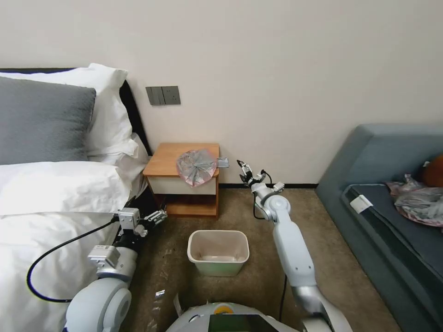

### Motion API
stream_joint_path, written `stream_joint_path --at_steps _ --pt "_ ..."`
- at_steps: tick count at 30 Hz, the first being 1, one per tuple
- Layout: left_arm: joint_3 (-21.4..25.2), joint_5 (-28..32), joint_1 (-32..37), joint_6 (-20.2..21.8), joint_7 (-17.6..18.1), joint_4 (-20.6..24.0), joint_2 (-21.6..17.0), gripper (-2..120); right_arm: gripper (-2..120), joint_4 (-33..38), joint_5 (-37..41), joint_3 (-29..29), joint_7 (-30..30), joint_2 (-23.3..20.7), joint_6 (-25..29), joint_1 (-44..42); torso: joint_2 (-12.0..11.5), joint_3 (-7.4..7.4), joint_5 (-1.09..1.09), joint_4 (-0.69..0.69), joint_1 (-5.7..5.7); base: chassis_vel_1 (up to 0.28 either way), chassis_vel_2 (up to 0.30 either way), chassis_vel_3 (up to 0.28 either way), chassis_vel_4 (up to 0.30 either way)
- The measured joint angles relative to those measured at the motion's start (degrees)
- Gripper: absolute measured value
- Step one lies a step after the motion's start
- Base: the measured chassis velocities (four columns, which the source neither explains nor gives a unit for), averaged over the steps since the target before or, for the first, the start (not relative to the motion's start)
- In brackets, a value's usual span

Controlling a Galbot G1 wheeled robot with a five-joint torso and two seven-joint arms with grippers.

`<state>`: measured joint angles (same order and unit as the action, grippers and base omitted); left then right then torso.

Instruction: Pick up the garbage bag from the table and place it over the trash can.

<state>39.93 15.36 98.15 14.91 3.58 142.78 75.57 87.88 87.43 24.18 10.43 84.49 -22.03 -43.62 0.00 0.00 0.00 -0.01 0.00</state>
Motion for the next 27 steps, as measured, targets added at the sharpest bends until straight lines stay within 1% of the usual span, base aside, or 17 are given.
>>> stream_joint_path --at_steps 3,4,7,8,11,12,14,19,20,21,22,24,25,26,27 --pt "0.2 0.0 0.2 -0.1 -0.1 0.1 -0.1 100 100 -4.1 -1.4 -1.1 -1.3 0.9 -0.1 2.7 0.0 0.00 0.00 0.02 0.00 0.000 0.000 0.000 0.000" --pt "0.2 0.0 0.2 -0.1 -0.1 0.1 -0.1 100 100 -4.1 -1.4 -1.1 -1.3 0.9 -0.1 2.7 0.0 0.00 0.00 0.02 0.00 0.000 0.000 0.000 0.000" --pt "0.3 0.1 0.2 -0.2 -0.1 0.2 -0.1 100 100 -7.8 -2.7 -1.5 -2.8 1.8 -0.1 4.7 0.0 0.00 0.00 0.01 0.00 0.000 0.000 0.000 0.000" --pt "0.3 0.1 0.2 -0.2 -0.1 0.2 -0.1 100 100 -7.8 -2.7 -1.5 -2.8 1.8 -0.1 4.7 0.0 0.00 0.00 0.01 0.00 0.000 0.000 0.000 0.000" --pt "0.2 0.2 0.0 -0.4 -0.6 0.0 0.0 100 100 -12.0 -5.1 -1.8 -4.9 2.9 0.0 6.8 0.0 0.00 0.00 0.01 0.00 0.000 0.000 0.000 0.000" --pt "0.2 0.2 0.0 -0.4 -0.6 0.0 0.0 100 100 -12.0 -5.1 -1.8 -4.9 2.9 0.0 6.8 0.0 0.00 0.00 0.01 0.00 0.000 0.000 0.000 0.000" --pt "0.1 0.1 -0.1 -0.7 -0.8 -0.5 0.2 100 100 -14.4 -6.5 -1.8 -5.8 3.8 0.1 8.0 0.0 0.00 -0.01 0.02 0.00 0.000 0.000 0.000 0.000" --pt "-0.1 0.0 -0.2 -0.8 -0.9 -0.7 0.6 100 100 -15.3 -7.6 -2.5 -6.7 4.7 0.9 8.8 0.0 0.00 0.00 0.01 0.00 0.000 0.000 0.000 0.000" --pt "-0.1 -0.1 -0.3 -0.8 -1.0 -0.7 0.7 100 99 -15.6 -7.9 -2.8 -7.1 4.8 1.3 9.0 0.0 0.00 0.00 0.02 0.00 0.000 0.000 0.000 0.000" --pt "-0.1 -0.4 -0.3 -0.8 -1.1 -0.7 0.9 100 96 -16.1 -8.4 -3.0 -7.5 4.9 1.7 9.3 0.0 0.00 -0.01 0.01 0.00 0.000 0.000 0.000 0.000" --pt "-0.1 -0.4 -0.3 -0.8 -1.1 -0.7 0.9 100 96 -16.1 -8.4 -3.0 -7.5 4.9 1.7 9.3 0.0 0.00 -0.01 0.01 0.00 0.000 0.000 0.000 0.000" --pt "-0.2 -0.8 -0.3 -0.9 -1.3 -0.8 1.2 100 89 -16.4 -8.4 -3.3 -7.7 4.9 2.1 9.5 0.0 0.00 0.00 0.01 0.00 0.000 0.000 0.000 0.000" --pt "-0.3 -1.2 -0.3 -1.0 -1.4 -0.9 1.8 100 82 -16.6 -8.4 -3.8 -7.8 4.8 2.2 9.8 0.0 0.00 0.00 0.01 -0.01 0.000 0.000 0.000 0.000" --pt "-0.4 -1.4 -0.3 -1.1 -1.5 -0.9 2.2 100 78 -16.7 -8.3 -4.2 -8.0 4.6 2.3 9.9 0.0 0.00 0.00 0.01 -0.01 0.000 0.000 0.000 0.000" --pt "-0.4 -1.4 -0.3 -1.1 -1.5 -0.9 2.2 100 78 -16.7 -8.3 -4.2 -8.0 4.6 2.3 9.9 0.0 0.00 0.00 0.01 -0.01 0.000 0.000 0.000 0.000"
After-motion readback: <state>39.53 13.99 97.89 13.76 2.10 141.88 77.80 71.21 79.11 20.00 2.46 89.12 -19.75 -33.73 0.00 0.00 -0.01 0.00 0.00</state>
